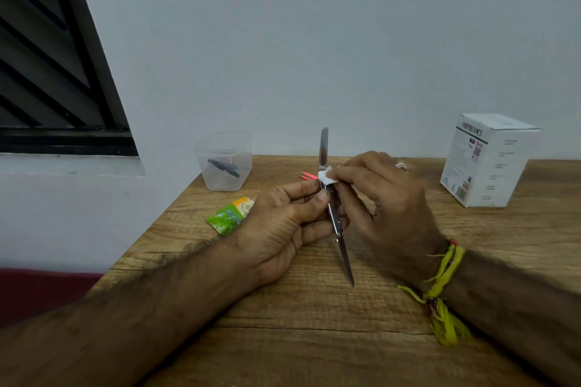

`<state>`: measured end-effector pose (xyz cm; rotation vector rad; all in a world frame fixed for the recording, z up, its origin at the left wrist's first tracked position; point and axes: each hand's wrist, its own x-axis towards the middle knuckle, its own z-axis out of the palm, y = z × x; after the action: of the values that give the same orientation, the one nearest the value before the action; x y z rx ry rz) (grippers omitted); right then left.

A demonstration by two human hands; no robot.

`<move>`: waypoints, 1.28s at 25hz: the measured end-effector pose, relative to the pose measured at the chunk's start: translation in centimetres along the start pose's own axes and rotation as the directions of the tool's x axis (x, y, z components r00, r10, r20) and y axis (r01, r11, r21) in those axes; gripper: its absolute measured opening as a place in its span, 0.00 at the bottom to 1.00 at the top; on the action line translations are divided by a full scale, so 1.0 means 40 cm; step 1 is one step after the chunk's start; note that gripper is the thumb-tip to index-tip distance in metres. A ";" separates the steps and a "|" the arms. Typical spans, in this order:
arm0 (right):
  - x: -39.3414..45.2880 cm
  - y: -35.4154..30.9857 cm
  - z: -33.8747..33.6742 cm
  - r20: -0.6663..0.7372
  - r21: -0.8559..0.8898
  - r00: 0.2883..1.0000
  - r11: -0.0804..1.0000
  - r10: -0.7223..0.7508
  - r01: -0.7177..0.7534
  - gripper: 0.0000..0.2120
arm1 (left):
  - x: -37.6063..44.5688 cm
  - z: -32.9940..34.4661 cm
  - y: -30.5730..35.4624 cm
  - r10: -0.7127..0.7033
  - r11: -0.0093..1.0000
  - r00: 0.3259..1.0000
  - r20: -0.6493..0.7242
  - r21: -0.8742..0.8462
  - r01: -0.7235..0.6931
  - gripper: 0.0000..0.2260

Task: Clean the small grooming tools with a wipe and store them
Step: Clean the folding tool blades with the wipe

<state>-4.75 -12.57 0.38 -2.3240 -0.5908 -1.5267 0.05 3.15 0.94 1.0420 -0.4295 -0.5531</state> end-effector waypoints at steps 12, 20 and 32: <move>-0.009 0.001 -0.009 0.022 0.006 1.000 1.000 -0.001 0.000 0.07 | -0.004 0.010 -0.002 -0.017 0.999 1.000 -0.019 0.029 0.018 0.13; -0.013 -0.003 -0.013 0.046 0.049 0.999 0.999 0.005 -0.007 0.06 | -0.014 0.011 0.006 0.000 0.996 0.999 -0.037 0.084 0.004 0.12; -0.013 0.000 -0.024 0.054 0.033 0.998 0.999 0.034 -0.036 0.06 | -0.016 0.010 0.016 0.003 1.000 0.999 -0.046 0.006 -0.003 0.14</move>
<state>-5.68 -13.11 0.28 -2.3442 -0.5811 -1.4321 -0.54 3.53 1.65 1.0574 -0.3921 -0.5247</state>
